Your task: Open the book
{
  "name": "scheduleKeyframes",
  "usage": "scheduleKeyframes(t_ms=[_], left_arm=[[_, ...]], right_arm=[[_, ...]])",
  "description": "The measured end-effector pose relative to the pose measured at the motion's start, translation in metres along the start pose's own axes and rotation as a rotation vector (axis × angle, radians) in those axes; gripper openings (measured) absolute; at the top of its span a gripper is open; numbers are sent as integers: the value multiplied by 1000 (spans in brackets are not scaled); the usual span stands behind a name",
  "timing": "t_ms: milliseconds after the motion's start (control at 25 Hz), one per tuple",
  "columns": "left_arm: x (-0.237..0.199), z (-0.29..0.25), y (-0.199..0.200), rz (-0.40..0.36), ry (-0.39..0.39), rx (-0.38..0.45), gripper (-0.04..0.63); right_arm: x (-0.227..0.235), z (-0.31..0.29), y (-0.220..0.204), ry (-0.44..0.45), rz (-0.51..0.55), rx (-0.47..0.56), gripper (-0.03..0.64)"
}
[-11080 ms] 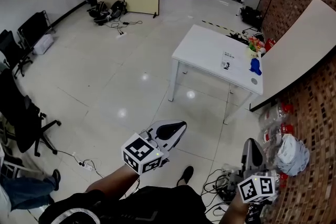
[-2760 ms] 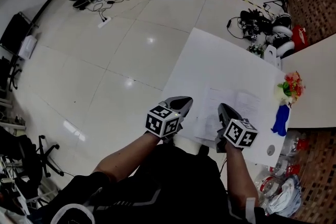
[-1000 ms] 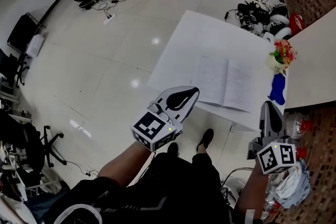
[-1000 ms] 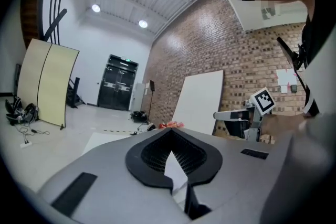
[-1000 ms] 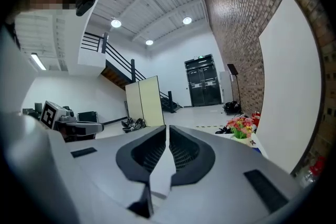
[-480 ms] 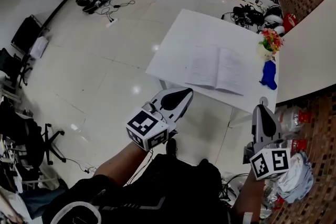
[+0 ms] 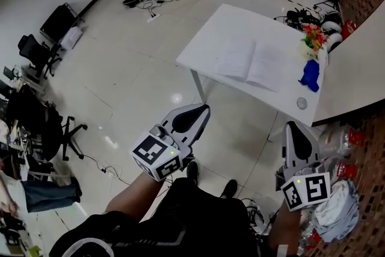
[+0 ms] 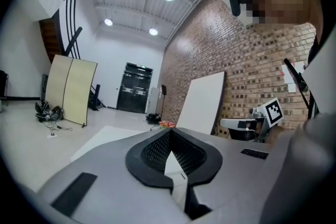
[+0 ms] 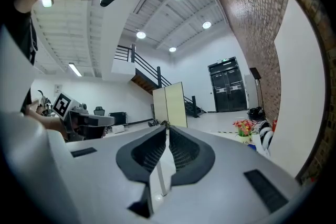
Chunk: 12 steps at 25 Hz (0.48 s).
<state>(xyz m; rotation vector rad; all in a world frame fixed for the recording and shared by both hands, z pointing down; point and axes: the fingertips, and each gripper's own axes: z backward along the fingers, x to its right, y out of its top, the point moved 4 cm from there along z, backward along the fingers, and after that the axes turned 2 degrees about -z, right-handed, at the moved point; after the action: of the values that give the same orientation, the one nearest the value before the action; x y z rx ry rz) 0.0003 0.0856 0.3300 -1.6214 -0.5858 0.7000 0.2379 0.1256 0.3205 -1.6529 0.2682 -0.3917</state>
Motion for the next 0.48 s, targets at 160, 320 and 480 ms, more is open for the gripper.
scheduleKeyframes(t_ms=[160, 320, 480], left_arm=[[19, 37, -3, 8, 22, 11, -5], [28, 90, -6, -14, -10, 45, -5], [19, 165, -22, -17, -38, 61, -5]], right_arm=[[-25, 22, -4, 21, -1, 16, 6], [-70, 43, -9, 3, 13, 29, 6], [-145, 62, -18, -38, 30, 29, 6]])
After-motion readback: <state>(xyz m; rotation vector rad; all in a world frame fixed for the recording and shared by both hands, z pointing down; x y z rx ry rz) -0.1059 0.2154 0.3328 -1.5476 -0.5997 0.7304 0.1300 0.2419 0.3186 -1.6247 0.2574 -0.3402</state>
